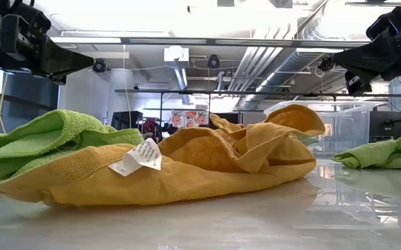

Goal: Sort microfiber towel by color & place in baskets

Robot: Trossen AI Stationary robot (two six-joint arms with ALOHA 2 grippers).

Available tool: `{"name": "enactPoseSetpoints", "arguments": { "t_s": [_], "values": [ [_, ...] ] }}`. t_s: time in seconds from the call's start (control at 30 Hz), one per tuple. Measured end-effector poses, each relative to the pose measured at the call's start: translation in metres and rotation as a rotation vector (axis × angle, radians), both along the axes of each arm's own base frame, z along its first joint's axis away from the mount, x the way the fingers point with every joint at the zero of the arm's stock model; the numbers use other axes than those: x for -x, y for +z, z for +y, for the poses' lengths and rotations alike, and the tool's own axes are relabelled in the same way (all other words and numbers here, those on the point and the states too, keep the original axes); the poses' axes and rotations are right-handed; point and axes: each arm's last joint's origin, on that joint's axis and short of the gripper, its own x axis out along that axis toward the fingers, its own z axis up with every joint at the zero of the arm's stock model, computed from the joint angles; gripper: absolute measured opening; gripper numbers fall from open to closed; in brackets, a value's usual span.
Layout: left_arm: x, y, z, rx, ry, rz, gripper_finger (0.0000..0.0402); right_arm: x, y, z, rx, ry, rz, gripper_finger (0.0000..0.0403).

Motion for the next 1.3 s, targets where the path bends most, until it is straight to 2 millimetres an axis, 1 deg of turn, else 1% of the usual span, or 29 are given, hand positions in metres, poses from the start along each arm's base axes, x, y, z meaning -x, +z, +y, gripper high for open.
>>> {"name": "enactPoseSetpoints", "arguments": {
  "t_s": [0.73,0.87,1.07,1.2,1.3],
  "values": [
    [0.0,0.0,0.0,0.0,0.0,-0.001,0.0,0.0,0.0,0.0,0.0,0.0,0.0,0.0001],
    [0.0,0.0,0.0,0.033,0.0,-0.01,0.0,0.0,0.0,0.0,0.0,0.0,0.0,0.0001],
    [0.0,0.004,0.0,0.023,0.002,-0.048,0.0,0.0,0.0,0.0,0.002,0.0,0.0,0.0001],
    [0.001,0.013,0.0,0.086,-0.004,-0.154,0.0,0.0,0.0,0.0,0.178,-0.006,-0.001,0.0001],
    [0.002,0.018,0.0,0.092,-0.007,-0.205,0.0,0.0,0.0,0.0,0.225,-0.007,-0.001,0.0001]
  ]
}}
